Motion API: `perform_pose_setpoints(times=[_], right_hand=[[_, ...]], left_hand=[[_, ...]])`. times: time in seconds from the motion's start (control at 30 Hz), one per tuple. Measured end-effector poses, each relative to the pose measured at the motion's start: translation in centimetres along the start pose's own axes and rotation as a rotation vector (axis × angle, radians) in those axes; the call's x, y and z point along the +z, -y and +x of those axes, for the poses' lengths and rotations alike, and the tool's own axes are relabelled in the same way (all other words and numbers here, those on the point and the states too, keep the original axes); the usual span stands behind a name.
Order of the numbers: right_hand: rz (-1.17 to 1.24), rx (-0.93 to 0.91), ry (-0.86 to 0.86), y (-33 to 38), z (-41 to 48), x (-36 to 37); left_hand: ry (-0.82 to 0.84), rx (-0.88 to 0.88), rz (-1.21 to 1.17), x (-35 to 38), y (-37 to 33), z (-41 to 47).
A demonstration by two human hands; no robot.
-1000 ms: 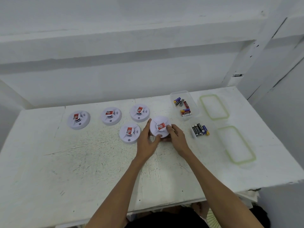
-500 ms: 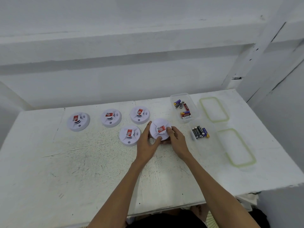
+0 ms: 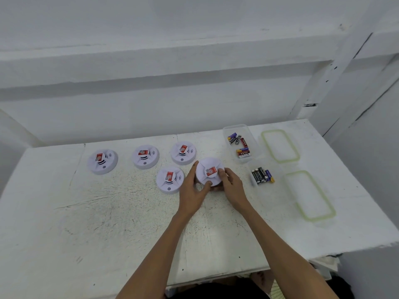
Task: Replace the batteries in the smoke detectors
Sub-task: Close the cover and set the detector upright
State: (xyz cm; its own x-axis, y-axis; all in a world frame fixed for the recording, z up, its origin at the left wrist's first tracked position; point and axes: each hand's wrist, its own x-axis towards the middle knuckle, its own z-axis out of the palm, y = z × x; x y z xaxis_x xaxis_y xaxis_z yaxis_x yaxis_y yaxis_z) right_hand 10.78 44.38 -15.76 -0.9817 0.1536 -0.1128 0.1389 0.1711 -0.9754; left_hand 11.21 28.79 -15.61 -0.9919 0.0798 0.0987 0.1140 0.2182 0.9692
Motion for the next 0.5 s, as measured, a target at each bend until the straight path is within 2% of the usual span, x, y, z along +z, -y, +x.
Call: perform_pose_setpoints(times=[0.5], right_hand=[[0.056, 0.057, 0.009, 0.76, -0.36, 0.10]], left_hand=[[-0.004, -0.036, -0.021, 0.03, 0.47, 0.09]])
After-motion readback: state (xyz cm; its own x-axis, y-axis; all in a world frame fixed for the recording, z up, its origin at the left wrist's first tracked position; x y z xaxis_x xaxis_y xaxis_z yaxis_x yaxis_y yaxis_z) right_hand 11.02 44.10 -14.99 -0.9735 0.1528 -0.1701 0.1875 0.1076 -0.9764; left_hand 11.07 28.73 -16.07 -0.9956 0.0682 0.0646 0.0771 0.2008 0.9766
